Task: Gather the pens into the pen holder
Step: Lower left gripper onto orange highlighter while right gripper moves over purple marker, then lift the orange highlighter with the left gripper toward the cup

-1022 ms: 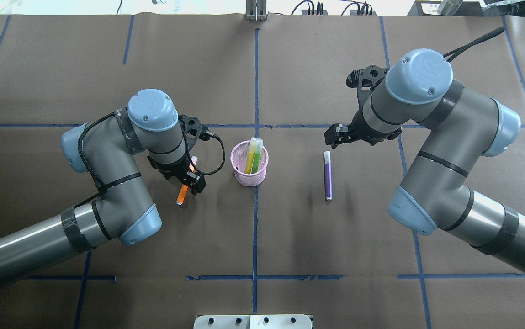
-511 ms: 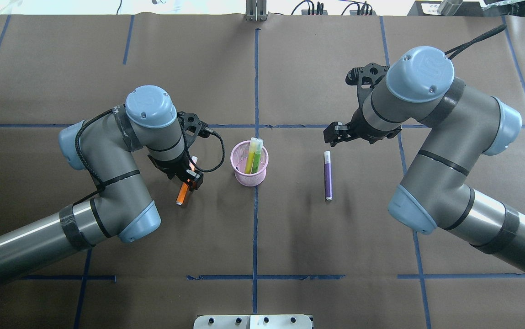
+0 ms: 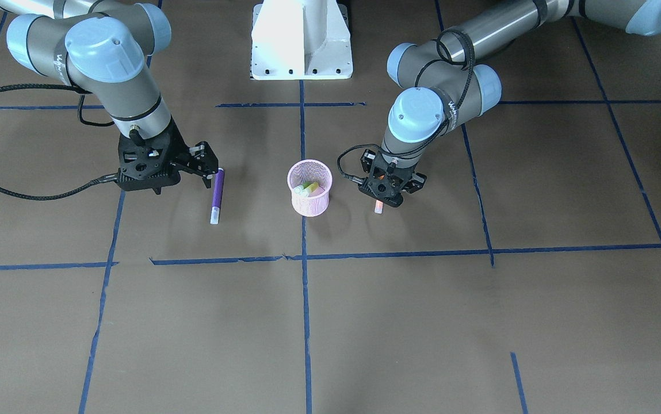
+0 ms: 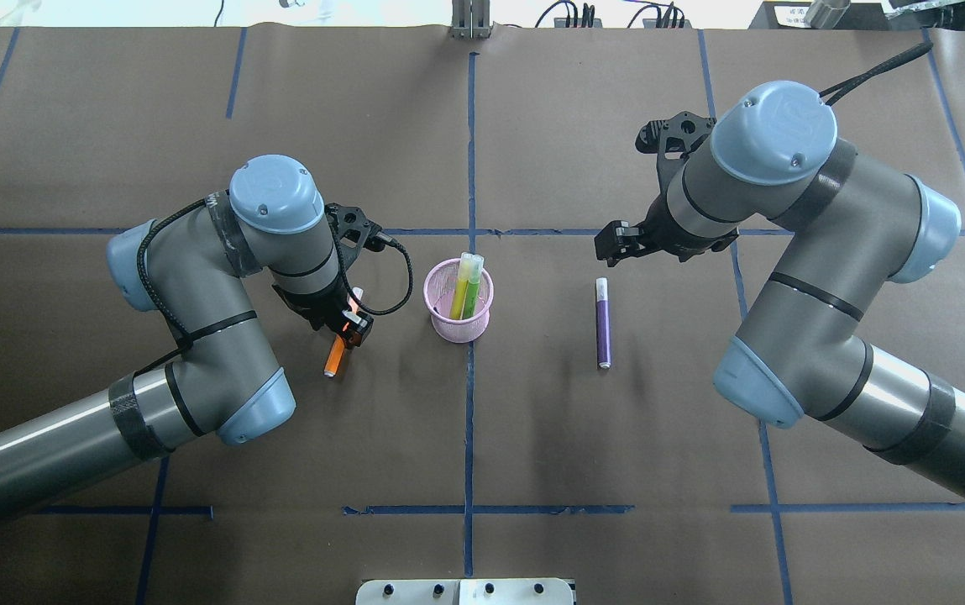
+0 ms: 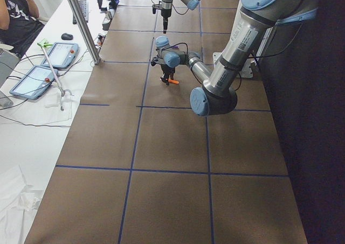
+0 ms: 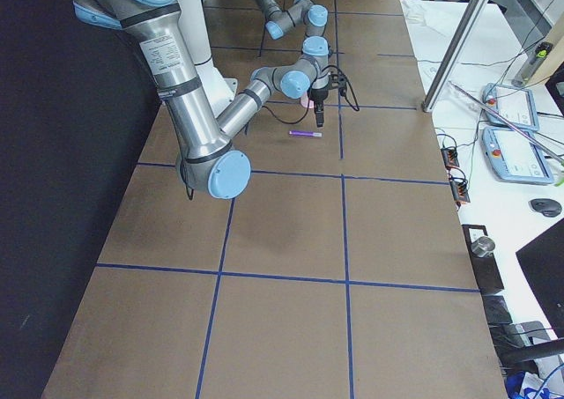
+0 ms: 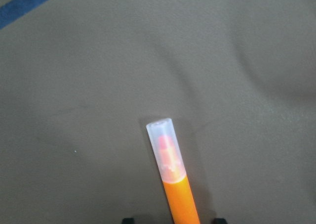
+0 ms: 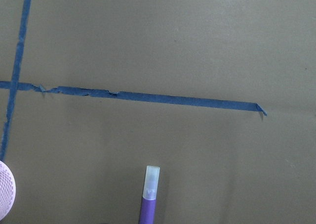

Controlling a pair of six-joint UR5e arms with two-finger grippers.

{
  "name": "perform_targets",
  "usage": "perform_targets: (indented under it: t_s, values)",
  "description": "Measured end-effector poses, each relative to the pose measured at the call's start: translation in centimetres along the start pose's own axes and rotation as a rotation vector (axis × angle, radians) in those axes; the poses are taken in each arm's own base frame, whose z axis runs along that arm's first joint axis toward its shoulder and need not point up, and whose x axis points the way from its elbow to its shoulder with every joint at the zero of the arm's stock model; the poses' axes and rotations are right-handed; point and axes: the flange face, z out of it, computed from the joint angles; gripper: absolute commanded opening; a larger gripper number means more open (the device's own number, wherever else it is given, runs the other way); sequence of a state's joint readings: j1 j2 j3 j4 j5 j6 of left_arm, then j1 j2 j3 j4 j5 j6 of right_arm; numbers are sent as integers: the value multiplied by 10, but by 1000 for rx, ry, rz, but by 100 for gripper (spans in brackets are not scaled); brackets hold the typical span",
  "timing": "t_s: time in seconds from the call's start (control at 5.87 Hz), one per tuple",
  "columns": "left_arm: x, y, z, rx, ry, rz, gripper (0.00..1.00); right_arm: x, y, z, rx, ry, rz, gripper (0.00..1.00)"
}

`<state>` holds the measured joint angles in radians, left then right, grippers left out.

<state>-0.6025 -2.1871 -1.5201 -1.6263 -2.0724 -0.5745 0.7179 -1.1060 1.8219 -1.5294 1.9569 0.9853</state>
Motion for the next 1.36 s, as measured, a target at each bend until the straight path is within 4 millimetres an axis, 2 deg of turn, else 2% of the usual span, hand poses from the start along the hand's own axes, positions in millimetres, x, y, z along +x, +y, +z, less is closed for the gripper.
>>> perform_targets:
  t_s: [0.34,0.68,1.02,1.19,1.36]
  values:
    - [1,0,0,0,1,-4,28,1,-2,-3,-4,-8,5,100]
    - [2,0,0,0,1,-3,4,3,-6,-7,-7,-15,11,100]
    - [0,-2,-7,7,5,-4,0,3,-6,-7,-7,-16,12,100]
    - [-9,-5,-27,23,15,-14,0,3,-7,-8,-6,-16,12,100]
    - [-19,-8,-56,39,37,-31,0,3,-7,-7,-8,-15,13,100]
